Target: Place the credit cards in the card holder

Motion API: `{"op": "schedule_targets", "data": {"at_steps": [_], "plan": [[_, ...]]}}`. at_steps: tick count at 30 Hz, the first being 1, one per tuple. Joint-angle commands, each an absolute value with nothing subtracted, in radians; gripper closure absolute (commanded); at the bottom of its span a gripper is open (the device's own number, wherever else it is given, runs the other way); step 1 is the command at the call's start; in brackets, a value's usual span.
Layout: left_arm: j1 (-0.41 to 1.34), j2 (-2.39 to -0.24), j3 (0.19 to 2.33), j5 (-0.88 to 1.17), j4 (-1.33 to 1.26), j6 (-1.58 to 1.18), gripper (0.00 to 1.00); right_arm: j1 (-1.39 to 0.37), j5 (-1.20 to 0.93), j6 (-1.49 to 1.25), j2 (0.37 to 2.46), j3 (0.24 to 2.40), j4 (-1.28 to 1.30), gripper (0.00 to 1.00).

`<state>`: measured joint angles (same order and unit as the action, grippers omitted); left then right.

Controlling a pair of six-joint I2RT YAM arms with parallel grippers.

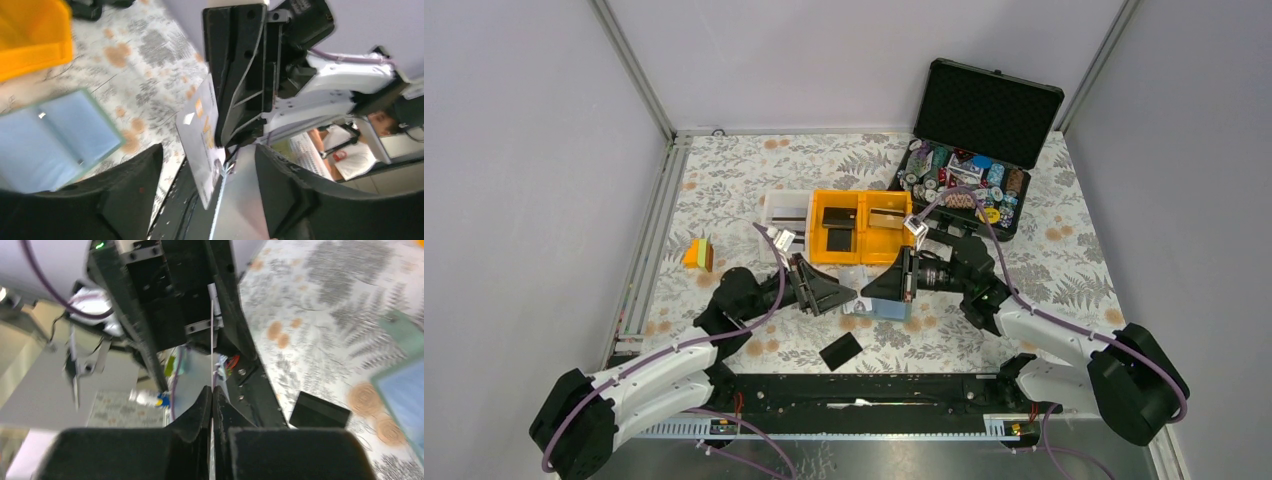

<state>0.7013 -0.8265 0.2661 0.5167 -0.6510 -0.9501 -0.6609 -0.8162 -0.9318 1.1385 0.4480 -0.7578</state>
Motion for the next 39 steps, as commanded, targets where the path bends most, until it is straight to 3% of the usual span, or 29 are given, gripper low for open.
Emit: {"op": "schedule_targets", "data": {"at_steps": [1,3,6,15,16,20,30,39], "plan": [[0.704,-0.832,0.326,0.350,-0.406,-0.835,0.16,-0.670,-0.489,-0.904,1.109,0.407,-0.532,1.00],[0.703,-0.835,0.332,0.251,-0.311,-0.815,0.08,-0.670,-0.369,-0.927,1.091,0.342,-0.515,1.00],[0.703,-0.887,0.354,0.152,-0.204,-0.799,0.02,-0.669,-0.258,-0.965,1.082,0.268,-0.523,1.00],[0.701,-1.123,0.391,0.135,-0.215,-0.852,0.01,-0.665,-0.143,-0.997,1.118,0.211,-0.571,1.00],[0.701,-1.141,0.395,0.129,-0.218,-0.856,0.01,-0.664,-0.137,-0.873,1.129,0.212,-0.581,1.00],[0.701,-1.178,0.410,0.103,-0.217,-0.851,0.02,-0.657,-0.127,-1.001,1.159,0.207,-0.626,1.00],[0.701,-1.281,0.454,0.076,-0.206,-0.826,0.15,-0.641,-0.165,-1.031,1.265,0.224,-0.716,1.00],[0.701,-1.332,0.484,0.078,-0.196,-0.818,0.38,-0.634,-0.172,-1.044,1.317,0.228,-0.763,1.00]]}}
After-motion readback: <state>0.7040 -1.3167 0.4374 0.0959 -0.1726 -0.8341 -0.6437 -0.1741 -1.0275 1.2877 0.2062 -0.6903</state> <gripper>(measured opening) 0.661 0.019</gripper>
